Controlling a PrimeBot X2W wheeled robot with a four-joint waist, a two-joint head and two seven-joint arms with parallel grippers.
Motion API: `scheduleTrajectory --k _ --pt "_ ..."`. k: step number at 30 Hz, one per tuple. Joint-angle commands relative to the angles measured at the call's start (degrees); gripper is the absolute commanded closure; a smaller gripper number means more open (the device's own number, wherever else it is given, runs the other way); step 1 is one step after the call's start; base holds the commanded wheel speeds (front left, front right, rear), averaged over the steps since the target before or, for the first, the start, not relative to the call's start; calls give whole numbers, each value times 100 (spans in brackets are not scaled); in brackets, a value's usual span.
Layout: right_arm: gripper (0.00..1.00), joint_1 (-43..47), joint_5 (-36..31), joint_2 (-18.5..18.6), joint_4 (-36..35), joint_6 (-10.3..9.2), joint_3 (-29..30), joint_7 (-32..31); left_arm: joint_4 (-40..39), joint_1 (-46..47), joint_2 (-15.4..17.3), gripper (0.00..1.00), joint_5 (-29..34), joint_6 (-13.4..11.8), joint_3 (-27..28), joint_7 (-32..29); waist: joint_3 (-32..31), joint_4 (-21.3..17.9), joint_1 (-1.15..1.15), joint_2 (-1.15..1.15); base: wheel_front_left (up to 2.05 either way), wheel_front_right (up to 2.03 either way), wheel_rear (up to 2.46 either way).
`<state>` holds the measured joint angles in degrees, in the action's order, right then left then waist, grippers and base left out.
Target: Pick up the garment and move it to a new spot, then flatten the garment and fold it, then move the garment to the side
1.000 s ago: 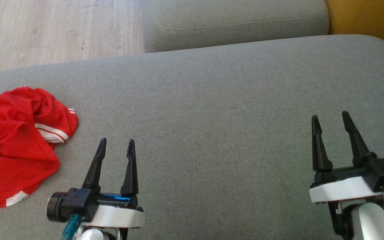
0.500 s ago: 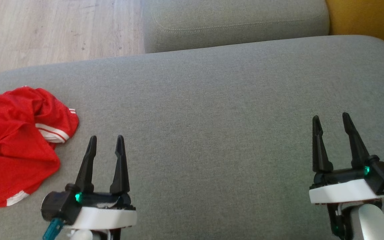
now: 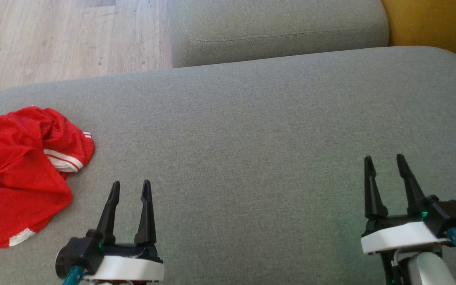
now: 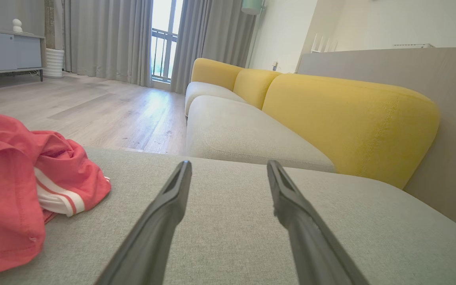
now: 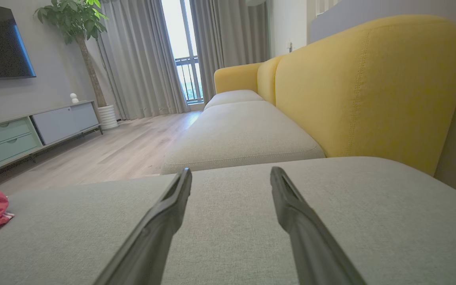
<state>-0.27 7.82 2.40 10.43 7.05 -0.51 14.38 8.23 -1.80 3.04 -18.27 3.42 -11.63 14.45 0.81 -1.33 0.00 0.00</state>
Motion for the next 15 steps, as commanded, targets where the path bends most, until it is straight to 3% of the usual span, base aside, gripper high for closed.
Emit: scheduleTrajectory --k 1,15 --pt "0 -118 65 48 -128 44 -192 62 -150 172 -15 0 43 -55 138 55 -1 -5 0 0 0 0 0" --pt "0 -148 102 48 30 44 -273 62 -119 172 -16 0 67 -124 144 55 -49 62 0 0 0 0 0"
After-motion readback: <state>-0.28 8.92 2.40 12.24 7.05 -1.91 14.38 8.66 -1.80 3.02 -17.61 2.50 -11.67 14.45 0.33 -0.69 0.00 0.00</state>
